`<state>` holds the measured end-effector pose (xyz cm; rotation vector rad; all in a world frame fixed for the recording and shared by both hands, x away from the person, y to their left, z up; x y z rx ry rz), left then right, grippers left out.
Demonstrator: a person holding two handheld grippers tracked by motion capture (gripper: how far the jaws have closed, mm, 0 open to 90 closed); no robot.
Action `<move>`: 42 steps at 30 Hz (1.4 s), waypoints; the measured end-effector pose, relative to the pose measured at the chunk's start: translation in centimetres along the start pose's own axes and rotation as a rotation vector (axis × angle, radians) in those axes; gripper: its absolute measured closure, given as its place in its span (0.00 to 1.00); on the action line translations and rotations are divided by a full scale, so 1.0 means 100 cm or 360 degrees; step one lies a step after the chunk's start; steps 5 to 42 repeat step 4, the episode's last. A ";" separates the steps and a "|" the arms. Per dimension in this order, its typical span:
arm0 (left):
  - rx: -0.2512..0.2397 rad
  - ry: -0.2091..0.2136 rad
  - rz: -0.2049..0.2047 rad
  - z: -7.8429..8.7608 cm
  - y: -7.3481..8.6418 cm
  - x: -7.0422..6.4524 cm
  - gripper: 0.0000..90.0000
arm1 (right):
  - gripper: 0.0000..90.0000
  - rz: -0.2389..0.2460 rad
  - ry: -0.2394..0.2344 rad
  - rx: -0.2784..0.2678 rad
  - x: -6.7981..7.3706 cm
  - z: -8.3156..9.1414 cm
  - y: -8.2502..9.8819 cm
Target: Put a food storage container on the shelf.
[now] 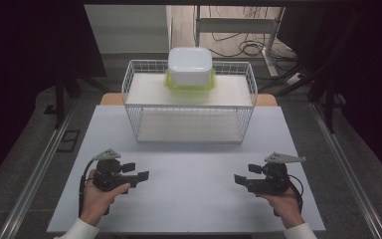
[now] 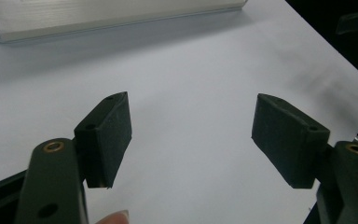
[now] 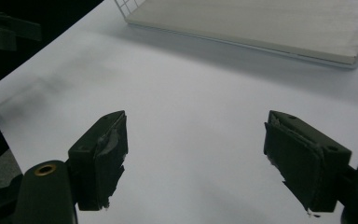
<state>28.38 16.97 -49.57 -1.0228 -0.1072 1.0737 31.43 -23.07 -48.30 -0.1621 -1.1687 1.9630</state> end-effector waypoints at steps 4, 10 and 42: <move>-0.0006 -0.0007 0.0006 0.000 -0.001 0.003 0.31 | 0.22 -0.0005 0.0015 -0.0039 -0.001 0.001 -0.001; -0.0006 -0.0007 0.0006 0.000 -0.001 0.003 0.31 | 0.22 -0.0005 0.0015 -0.0039 -0.001 0.001 -0.001; -0.0006 -0.0007 0.0006 0.000 -0.001 0.003 0.31 | 0.22 -0.0005 0.0015 -0.0039 -0.001 0.001 -0.001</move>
Point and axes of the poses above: each handheld gripper's, and its own axes: z roughly backward along the jaws, y roughly out of its underside, x roughly to its left, the point moved 5 cm from there along -z, roughly forward along the jaws, and after that the axes turned 1 degree about -x, right-handed, at the moved point
